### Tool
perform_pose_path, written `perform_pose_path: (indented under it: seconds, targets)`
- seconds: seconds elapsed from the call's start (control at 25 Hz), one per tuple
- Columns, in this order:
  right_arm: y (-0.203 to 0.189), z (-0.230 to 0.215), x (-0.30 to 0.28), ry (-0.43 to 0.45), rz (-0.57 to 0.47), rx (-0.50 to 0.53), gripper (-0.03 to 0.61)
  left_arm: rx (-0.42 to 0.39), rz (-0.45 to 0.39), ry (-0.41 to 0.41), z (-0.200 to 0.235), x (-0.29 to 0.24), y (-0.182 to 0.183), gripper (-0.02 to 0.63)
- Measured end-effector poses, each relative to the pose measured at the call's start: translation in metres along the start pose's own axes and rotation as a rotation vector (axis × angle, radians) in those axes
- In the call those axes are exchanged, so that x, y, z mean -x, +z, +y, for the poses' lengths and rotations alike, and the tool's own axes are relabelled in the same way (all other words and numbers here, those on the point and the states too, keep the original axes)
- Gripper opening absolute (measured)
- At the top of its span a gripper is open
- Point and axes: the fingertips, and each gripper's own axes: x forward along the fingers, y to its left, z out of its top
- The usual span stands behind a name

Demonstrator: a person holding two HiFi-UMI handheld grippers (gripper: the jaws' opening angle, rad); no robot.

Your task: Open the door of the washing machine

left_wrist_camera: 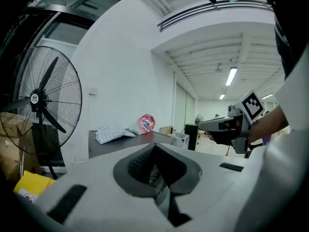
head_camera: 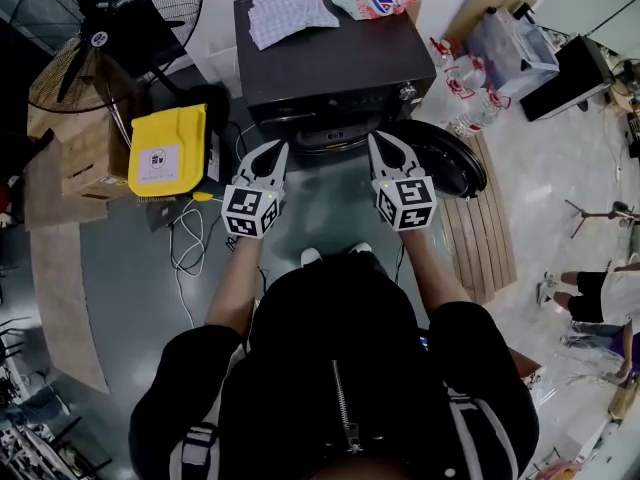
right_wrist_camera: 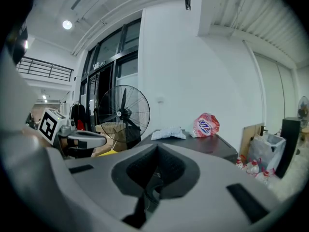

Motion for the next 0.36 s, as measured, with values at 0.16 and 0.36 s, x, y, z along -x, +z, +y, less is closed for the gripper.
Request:
perform_pose_path:
  seconds: [0.16, 0.36]
  targets:
    - [-0.005, 0.006, 0.001, -0.014, 0.022, -0.004, 0.002, 0.004, 0.006, -0.01, 0.002, 0.005, -0.003, 0.002]
    - [0.006, 0.009, -0.007, -0.02, 0.007, 0.002, 0.002, -0.012, -0.007, -0.023, 0.009, 0.004, 0.007, 0.002]
